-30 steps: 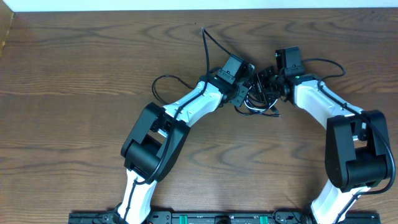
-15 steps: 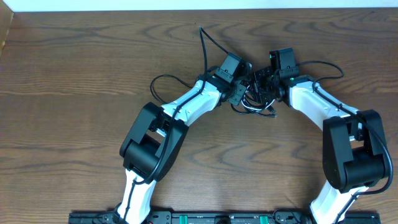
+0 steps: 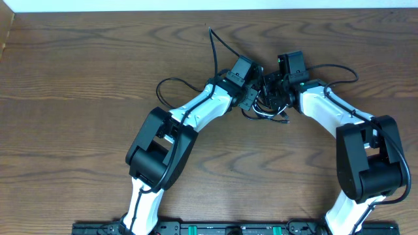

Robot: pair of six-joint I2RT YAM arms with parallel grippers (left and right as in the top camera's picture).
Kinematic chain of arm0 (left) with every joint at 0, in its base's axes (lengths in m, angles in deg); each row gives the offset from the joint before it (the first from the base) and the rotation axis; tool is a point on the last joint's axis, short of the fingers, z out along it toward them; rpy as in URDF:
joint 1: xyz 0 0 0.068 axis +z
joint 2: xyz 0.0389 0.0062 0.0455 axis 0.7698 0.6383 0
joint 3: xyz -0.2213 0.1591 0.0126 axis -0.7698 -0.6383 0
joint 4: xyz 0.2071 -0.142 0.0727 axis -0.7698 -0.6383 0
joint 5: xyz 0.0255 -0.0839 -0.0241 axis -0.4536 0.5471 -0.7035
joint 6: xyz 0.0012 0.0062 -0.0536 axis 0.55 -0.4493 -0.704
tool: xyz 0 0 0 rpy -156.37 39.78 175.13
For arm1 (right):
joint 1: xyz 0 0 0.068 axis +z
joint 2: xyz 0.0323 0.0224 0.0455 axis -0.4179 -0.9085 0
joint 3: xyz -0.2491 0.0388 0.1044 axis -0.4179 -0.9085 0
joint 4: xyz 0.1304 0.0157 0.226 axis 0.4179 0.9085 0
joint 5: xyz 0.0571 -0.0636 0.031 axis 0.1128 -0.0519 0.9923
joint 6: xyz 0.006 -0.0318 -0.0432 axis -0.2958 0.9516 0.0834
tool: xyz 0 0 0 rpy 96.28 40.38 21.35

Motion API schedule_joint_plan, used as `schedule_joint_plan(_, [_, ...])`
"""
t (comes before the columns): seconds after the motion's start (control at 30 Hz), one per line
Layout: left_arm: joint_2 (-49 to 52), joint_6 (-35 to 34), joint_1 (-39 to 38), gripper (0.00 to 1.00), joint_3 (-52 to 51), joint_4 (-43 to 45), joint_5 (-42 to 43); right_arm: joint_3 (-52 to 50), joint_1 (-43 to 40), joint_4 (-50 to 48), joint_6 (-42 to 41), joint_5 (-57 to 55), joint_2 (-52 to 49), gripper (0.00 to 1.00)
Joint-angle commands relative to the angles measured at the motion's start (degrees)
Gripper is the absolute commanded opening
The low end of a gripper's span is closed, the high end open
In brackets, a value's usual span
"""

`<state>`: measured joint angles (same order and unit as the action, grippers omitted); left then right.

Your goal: Untangle cables

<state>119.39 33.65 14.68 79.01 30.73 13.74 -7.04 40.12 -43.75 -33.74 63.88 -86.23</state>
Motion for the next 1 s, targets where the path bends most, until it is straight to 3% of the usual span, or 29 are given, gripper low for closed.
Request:
schedule_joint_plan(0.0, [-1.6, 1.86, -1.29, 0.07, -0.13, 0.02, 1.97, 0.13, 1.88, 1.27, -0.61, -1.31, -0.33, 0.29])
schedule_joint_plan(0.23, [-1.6, 1.86, -1.29, 0.07, -0.13, 0.0, 1.97, 0.13, 1.95, 0.48, -0.59, -1.6, -0.33, 0.09])
schedule_joint_plan(0.27, [-1.6, 1.86, -1.29, 0.07, -0.13, 0.0, 1.97, 0.13, 1.92, 0.66, -0.42, -1.6, -0.33, 0.02])
schedule_joint_plan(0.43, [-1.6, 1.88, -1.29, 0.08, -0.13, 0.0, 1.92, 0.11, 1.88, 1.2, 4.17, -1.55, -0.33, 0.01])
schedule_joint_plan(0.73, [-1.6, 1.86, -1.27, 0.07, -0.13, -1.03, -4.28, 0.13, 0.44, 5.46, 20.65, 0.09, -0.33, 0.01])
schedule_joint_plan(0.97, [-1.6, 1.84, -1.27, 0.07, -0.13, -1.92, -4.26, 0.22, -5.09, 5.51, 33.55, 8.44, -0.31, 0.01])
